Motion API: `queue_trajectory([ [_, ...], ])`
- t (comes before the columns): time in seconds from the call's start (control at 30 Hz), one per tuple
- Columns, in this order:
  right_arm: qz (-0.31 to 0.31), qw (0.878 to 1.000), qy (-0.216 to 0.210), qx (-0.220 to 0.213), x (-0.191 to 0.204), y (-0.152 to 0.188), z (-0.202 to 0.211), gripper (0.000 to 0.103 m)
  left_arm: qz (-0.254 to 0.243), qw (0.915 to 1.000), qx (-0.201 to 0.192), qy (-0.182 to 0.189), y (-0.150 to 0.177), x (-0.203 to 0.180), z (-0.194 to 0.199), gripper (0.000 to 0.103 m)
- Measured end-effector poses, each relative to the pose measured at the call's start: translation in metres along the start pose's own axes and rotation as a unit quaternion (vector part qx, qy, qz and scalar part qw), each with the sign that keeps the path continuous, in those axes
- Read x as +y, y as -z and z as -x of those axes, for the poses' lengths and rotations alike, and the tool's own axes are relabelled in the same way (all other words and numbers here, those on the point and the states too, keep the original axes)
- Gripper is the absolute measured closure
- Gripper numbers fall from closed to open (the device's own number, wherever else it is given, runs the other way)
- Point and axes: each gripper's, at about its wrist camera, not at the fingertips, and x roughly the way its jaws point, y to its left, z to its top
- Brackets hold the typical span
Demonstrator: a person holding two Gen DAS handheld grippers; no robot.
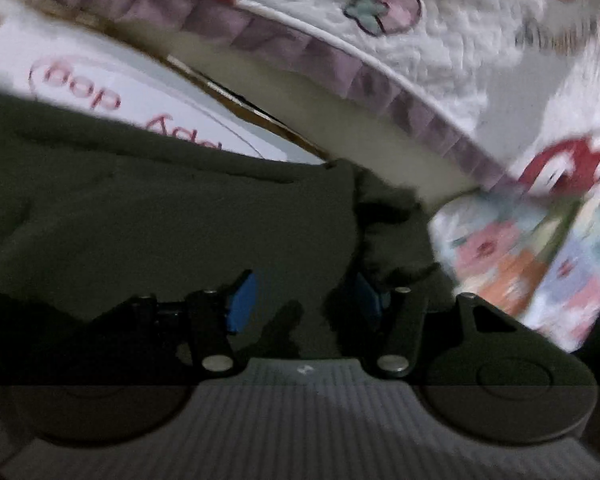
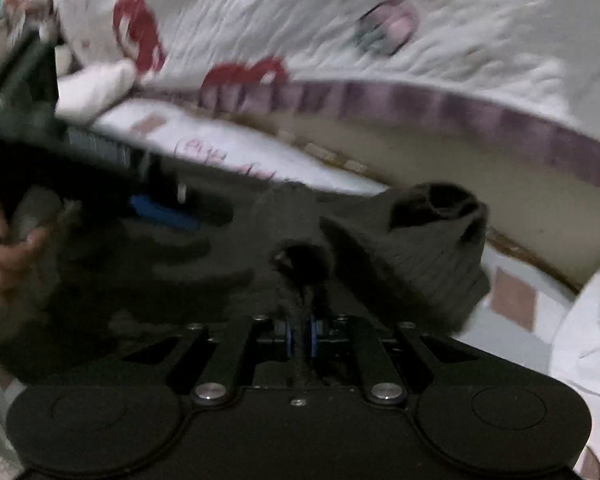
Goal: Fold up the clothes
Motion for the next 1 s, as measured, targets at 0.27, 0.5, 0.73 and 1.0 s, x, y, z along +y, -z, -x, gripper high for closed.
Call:
queue_trajectory([
  [0.27,-0.01,0.994,-0.057,0.088,0.005,0.003,-0.025,0.081,-0.007,0.9994,-0.018,0.028,0.007,-0.003,-0.008,0.045],
  [0.5,-0.19,0.963,-0.191,0.013,-0.053,0.008,0.042,0.064,-0.121,0.9923,-0.012,-0.023,0.022,-0.028,-0.012,0.043],
  [0.73,-0.442,0.891,-0.088,-0.061,-0.116,0.035,0.053,0.052,-0.061,0.9953,-0.045,0.061,0.021,-0.024,-0.004,0.043],
  [1.0,-0.443,0.893,-0.065,0.052,-0.113,0.036,-0.012,0.043,-0.153,0.9872,-0.047,-0.001,0.03,-0.051,-0.011,0.047],
])
